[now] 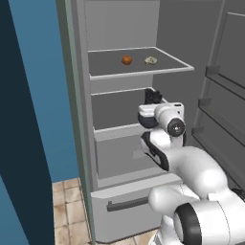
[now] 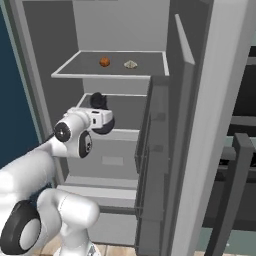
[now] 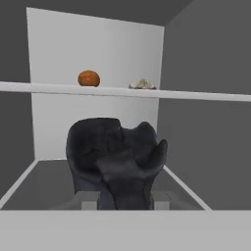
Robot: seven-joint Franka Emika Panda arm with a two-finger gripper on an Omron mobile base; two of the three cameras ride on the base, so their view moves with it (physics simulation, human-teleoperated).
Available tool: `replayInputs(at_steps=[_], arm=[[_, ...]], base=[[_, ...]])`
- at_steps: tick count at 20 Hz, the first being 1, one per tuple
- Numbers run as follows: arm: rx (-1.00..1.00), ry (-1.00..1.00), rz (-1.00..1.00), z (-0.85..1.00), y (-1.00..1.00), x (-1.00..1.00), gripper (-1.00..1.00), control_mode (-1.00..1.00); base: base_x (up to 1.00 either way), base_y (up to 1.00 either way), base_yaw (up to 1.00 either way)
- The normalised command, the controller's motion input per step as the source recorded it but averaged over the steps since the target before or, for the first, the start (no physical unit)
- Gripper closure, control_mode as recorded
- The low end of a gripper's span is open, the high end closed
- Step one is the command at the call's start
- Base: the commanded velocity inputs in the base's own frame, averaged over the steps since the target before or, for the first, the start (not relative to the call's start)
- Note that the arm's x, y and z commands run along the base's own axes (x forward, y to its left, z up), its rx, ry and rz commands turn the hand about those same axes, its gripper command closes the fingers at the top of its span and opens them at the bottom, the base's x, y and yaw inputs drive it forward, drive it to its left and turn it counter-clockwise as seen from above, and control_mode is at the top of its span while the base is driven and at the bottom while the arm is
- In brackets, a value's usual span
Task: Move the tangerine and dumpling from the second highest shelf to the top shelf to make space. Then, place the pitcher from the counter on the cleared second highest shelf.
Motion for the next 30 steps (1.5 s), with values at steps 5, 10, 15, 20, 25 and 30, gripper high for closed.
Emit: replayInputs(at_steps=[5,10,15,20,25,30], arm=[[0.0,-0.01,0.0,0.0,0.0,0.42,1.0,-1.0],[0.0,-0.04,0.0,0.0,0.0,0.44,1.0,-1.0],[0.0,-0.04,0.0,0.0,0.0,0.46,1.0,-1.0],[0.0,-0.01,0.0,0.0,0.0,0.48,1.0,-1.0],[0.0,0.0,0.0,-0.03,0.0,0.46,1.0,-1.0],[0.0,0.0,0.0,-0.27,0.0,0.41,1.0,-1.0]], base=[[0.0,0.0,0.0],[0.0,0.0,0.0],[0.0,0.0,0.0],[0.0,0.0,0.0],[0.0,0.0,0.0],[0.0,0.0,0.0]])
